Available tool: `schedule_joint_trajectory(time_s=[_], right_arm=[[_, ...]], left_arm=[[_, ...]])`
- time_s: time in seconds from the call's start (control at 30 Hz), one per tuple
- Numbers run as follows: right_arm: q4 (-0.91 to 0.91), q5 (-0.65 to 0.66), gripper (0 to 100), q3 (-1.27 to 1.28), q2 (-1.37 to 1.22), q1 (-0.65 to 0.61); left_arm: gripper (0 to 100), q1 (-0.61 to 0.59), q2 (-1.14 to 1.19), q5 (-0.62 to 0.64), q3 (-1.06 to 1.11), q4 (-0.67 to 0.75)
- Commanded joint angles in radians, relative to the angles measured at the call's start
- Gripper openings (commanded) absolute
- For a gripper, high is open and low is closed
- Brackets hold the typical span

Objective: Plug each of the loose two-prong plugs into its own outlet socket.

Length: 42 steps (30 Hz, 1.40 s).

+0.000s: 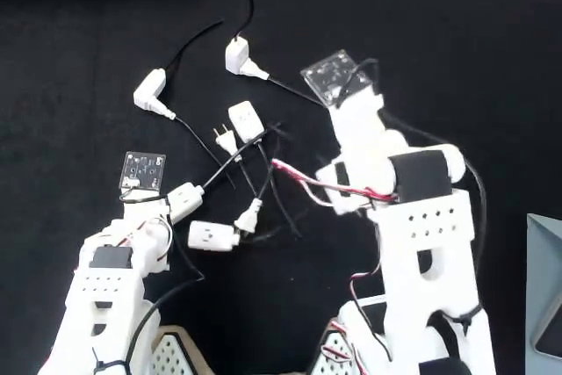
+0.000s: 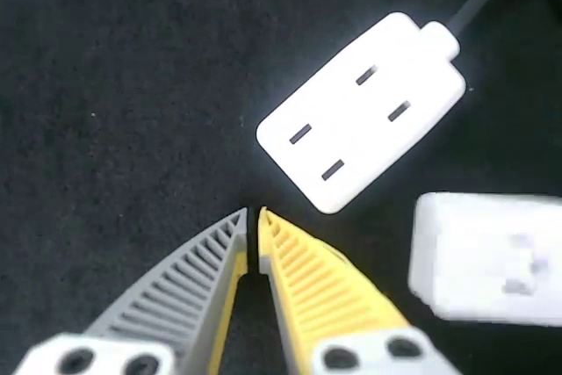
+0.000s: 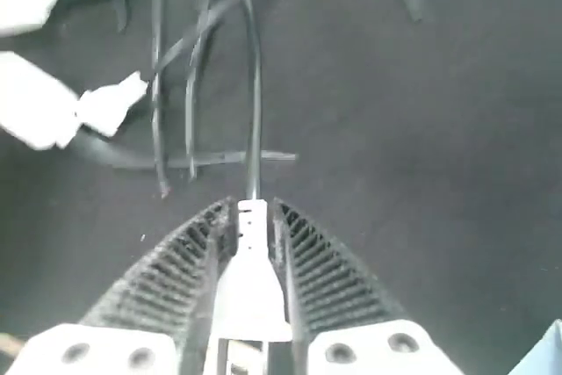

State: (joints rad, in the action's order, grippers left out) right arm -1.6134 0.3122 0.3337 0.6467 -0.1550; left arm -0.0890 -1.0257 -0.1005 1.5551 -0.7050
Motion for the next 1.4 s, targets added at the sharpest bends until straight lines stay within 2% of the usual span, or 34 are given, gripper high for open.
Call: schedule_joint_trajectory(time_s=[0.0,0.2,0.33,0.5,0.63,0.8,1.13,1.37], right_arm=[[0.091,0.009,1.1,-0.084,0.021,0.094],[0.107,0.005,1.1,-0.093,0.019,0.14],[0.192,0.003,1.1,0.094,0.019,0.103],[0.425,0.003,1.1,0.392,0.019,0.048],[0.543,0.003,2.7,0.553,0.019,-0.018],[0.532,-0.003,20.3,0.604,0.019,-0.035],[0.341,-0.014,18.0,0.532,0.019,-0.034],[0.41,0.029,17.8,0.591,-0.031,0.015]], left_arm=[[4,0.012,-0.012,0.005,-0.002,0.011],[4,0.012,-0.012,0.003,-0.002,0.011],[4,0.013,-0.012,0.003,-0.002,0.011],[4,0.013,-0.012,0.003,-0.002,0.011],[4,0.013,-0.012,0.003,-0.002,0.011],[4,0.012,-0.012,0.003,-0.002,0.011],[4,0.013,-0.012,0.003,-0.002,0.011],[4,0.013,-0.012,0.003,-0.002,0.011]])
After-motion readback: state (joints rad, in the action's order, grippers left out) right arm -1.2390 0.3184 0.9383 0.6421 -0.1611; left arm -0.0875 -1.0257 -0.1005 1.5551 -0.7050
